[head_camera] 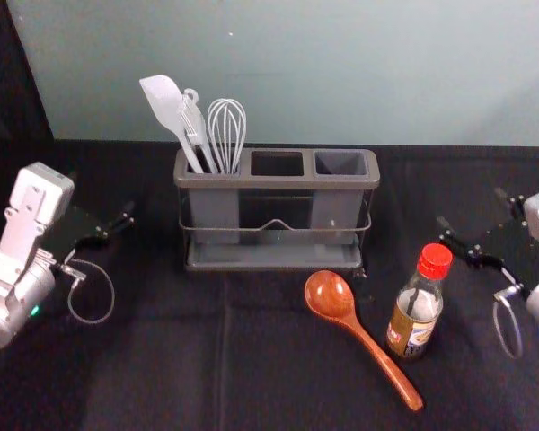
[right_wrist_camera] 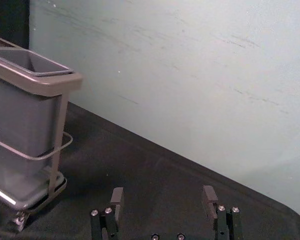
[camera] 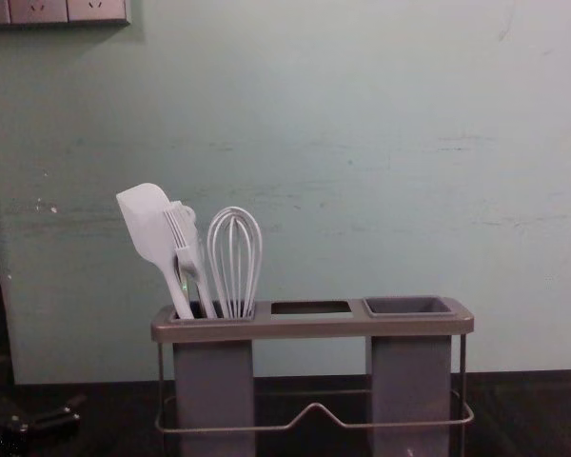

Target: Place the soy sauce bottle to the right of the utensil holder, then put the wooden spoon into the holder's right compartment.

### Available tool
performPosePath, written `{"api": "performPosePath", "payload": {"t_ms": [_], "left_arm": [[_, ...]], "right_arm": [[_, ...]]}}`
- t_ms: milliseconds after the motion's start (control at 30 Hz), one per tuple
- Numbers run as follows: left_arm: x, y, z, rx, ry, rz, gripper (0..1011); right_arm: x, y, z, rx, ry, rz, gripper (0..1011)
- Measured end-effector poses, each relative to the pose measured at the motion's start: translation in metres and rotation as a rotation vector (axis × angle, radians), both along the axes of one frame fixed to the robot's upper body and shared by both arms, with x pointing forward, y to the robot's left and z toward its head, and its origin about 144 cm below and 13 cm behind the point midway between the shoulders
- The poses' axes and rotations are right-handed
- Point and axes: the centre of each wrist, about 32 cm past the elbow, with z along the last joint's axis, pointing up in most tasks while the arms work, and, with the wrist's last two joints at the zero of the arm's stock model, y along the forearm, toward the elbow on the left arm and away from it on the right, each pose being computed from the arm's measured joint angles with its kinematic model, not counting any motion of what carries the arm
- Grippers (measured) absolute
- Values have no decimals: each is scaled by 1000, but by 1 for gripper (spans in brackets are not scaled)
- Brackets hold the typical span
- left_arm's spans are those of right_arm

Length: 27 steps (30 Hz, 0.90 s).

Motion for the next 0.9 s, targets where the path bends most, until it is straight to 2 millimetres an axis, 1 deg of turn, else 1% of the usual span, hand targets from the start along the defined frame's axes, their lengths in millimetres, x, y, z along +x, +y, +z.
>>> {"api": "performPosePath", "payload": {"t_ms": [333, 567, 600, 700, 900], "left_arm": [[0, 0, 0, 0, 0, 0, 1005], [0, 0, 0, 0, 0, 0, 1005], [0, 0, 0, 0, 0, 0, 1005], [0, 0, 0, 0, 0, 0, 1005], [0, 0, 0, 0, 0, 0, 1005]], "right_arm": [[-37, -23, 10, -14, 12, 53, 1003], [-60, -38, 25, -22, 41, 127, 1003], [-60, -38, 25, -22, 41, 127, 1003], [-69, -46, 34, -12, 66, 175, 1002], [-78, -54, 46, 35, 104, 252, 1002]]}}
